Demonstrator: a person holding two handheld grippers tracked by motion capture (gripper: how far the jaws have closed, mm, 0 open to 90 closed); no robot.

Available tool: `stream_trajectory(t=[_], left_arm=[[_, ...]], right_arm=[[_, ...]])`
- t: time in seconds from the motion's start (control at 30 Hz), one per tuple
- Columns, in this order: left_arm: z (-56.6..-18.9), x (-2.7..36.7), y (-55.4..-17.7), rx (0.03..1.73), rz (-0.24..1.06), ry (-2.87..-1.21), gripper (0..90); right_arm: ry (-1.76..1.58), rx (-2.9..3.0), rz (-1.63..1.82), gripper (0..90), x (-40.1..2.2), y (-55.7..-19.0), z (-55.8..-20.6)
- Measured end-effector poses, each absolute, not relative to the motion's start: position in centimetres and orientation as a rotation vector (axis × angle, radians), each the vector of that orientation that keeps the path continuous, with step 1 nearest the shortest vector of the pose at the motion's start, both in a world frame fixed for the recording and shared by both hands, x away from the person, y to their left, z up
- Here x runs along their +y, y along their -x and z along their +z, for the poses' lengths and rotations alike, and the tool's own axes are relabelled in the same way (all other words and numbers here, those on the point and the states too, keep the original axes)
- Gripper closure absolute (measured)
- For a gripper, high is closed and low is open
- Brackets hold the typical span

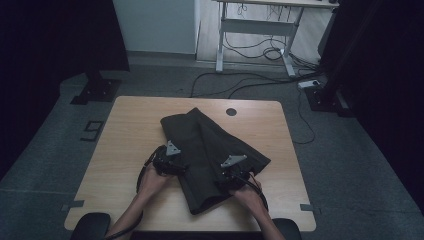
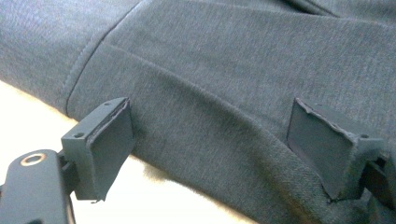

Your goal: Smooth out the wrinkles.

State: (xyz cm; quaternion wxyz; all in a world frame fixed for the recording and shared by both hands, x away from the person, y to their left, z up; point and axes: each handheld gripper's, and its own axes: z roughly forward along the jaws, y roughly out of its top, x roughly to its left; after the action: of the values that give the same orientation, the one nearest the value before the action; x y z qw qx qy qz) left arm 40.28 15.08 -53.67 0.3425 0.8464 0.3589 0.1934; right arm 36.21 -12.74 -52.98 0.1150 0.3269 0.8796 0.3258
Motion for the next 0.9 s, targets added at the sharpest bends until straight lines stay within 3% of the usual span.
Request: stream_trajectory(t=[0.07, 0.1, 0.47, 0.67, 0.73, 0.8, 0.9], left_arm=[[-53.8, 15.3, -40.3, 0.942, 0.489, -2.193, 14.6], [-53.8, 15.3, -40.3, 0.944, 0.487, -2.191, 14.6], [-53.1, 15.2, -39.7, 0.935, 0.507, -2.188, 14.4], [-52.2, 15.4, -38.7, 0.928, 0.513, -2.174, 14.4], [-52.0, 15.5, -38.3, 0.931, 0.507, -2.165, 14.3], [-52.0, 15.5, -37.9, 0.934, 0.49, -2.159, 14.0], [-52.1, 15.4, -37.1, 0.947, 0.451, -2.15, 11.4]], right_arm=[[-1.0, 2.58, 0.957, 81.1, -13.1, -36.2, -52.6], [-1.024, 2.571, 0.958, 84.4, -13.5, -36.2, -52.3], [-1.156, 2.366, 1.044, 85.7, -19.8, -38.5, -47.3], [-1.301, 2.294, 1.004, 85.1, -23.7, -41.1, -47.9], [-1.343, 2.293, 0.99, 78.5, -24.5, -42.0, -48.9], [-1.36, 2.275, 0.929, 57.2, -25.0, -42.5, -49.8], [-1.387, 2.233, 0.96, 39.5, -25.7, -42.8, -50.3]])
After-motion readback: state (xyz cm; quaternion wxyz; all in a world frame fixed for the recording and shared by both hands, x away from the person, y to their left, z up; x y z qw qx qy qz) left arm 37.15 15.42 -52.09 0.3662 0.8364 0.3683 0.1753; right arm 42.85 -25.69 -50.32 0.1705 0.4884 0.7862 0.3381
